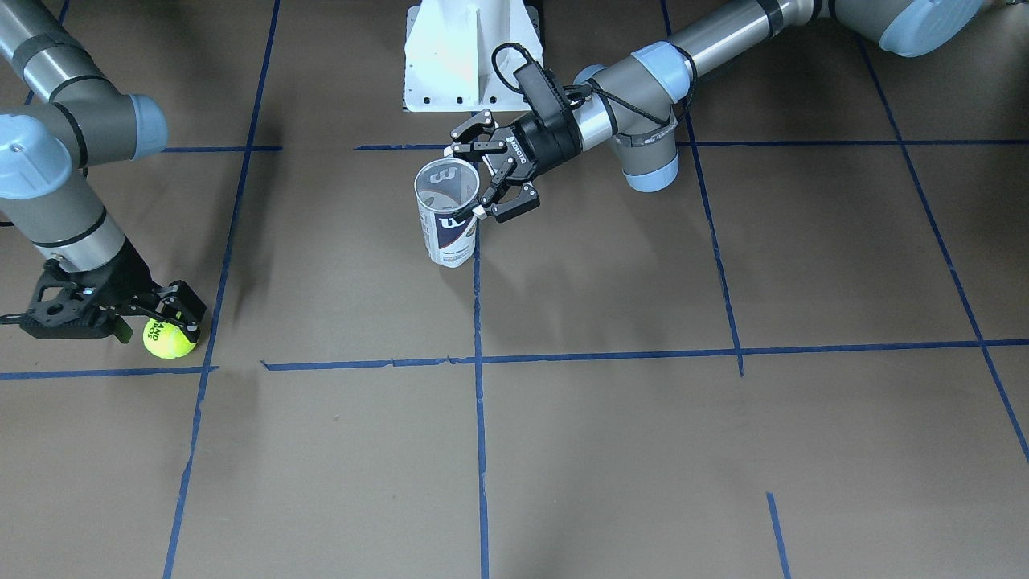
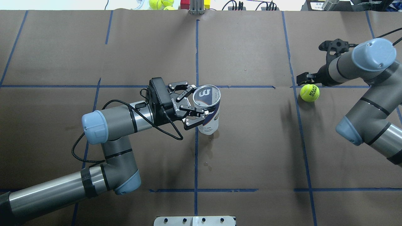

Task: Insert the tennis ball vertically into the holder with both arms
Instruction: 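Grasp the Roland Garros ball with the right gripper while left holds the can, then carry the ball with the right gripper over the can's opening, then release the ball into the can and withdraw the right gripper, then grasp the Wilson 3 ball with the right gripper and lift it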

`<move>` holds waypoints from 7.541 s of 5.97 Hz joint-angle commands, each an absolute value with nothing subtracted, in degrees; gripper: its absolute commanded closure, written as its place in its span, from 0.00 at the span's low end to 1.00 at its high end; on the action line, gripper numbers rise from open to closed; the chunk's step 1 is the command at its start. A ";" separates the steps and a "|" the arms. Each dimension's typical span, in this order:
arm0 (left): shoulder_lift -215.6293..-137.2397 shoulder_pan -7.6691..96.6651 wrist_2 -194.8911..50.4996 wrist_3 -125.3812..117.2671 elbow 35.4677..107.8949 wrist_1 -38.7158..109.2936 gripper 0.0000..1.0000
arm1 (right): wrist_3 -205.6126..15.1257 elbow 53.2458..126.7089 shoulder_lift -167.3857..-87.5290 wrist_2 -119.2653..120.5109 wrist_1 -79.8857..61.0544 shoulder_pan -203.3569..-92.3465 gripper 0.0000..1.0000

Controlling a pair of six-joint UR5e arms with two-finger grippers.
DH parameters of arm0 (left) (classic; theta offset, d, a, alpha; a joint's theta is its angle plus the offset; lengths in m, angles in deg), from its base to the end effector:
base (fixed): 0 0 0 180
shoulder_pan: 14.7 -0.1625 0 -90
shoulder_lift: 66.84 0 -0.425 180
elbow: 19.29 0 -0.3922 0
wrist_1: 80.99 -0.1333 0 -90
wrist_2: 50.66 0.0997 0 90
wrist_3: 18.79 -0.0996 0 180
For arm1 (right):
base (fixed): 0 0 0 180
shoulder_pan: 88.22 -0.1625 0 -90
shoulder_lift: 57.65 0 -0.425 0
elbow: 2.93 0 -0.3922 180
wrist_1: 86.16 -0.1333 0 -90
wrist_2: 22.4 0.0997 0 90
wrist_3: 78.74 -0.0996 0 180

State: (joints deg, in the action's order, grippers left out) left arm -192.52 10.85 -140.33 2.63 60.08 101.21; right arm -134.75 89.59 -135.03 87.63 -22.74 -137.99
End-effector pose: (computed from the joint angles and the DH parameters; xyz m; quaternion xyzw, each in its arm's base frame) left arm 0.5252 -0.3994 0.2074 0.6261 0.5805 0.1887 0.4853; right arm -0.3170 -0.5283 0.4783 0.1131 -0.3696 0.0650 0.9200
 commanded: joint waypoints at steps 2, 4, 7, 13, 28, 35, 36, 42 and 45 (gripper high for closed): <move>-192.52 11.49 -140.40 0.31 60.25 101.29 0.34 | -134.55 88.56 -135.26 86.85 -22.71 -135.95 0.01; -191.13 11.15 -140.40 -2.97 60.16 101.29 0.33 | -134.55 88.21 -135.17 86.76 -22.71 -135.94 0.19; -190.50 10.53 -140.31 -2.79 60.08 101.21 0.33 | -134.73 92.05 -134.29 91.90 -22.44 -139.87 0.88; -190.68 10.26 -140.31 -2.79 60.08 101.12 0.33 | -156.60 109.48 -107.85 98.01 9.81 -130.69 0.84; -190.50 9.91 -140.31 -2.62 60.25 101.21 0.13 | -150.61 108.32 -113.95 98.60 9.55 -137.04 0.01; -190.50 9.91 -134.42 -2.44 60.52 100.50 0.01 | -92.49 82.04 -132.09 102.58 -2.00 -163.44 0.01; -190.50 9.91 -134.51 -2.35 60.52 100.59 0.01 | -89.58 79.19 -132.09 102.58 -3.44 -164.50 0.01; -190.50 7.01 -134.42 -2.27 60.60 100.59 0.00 | -87.44 59.78 -125.07 101.09 -14.13 -163.81 0.01; -190.42 6.57 -134.42 -1.30 60.78 100.68 0.00 | -87.62 56.23 -124.80 100.30 -18.55 -160.66 0.01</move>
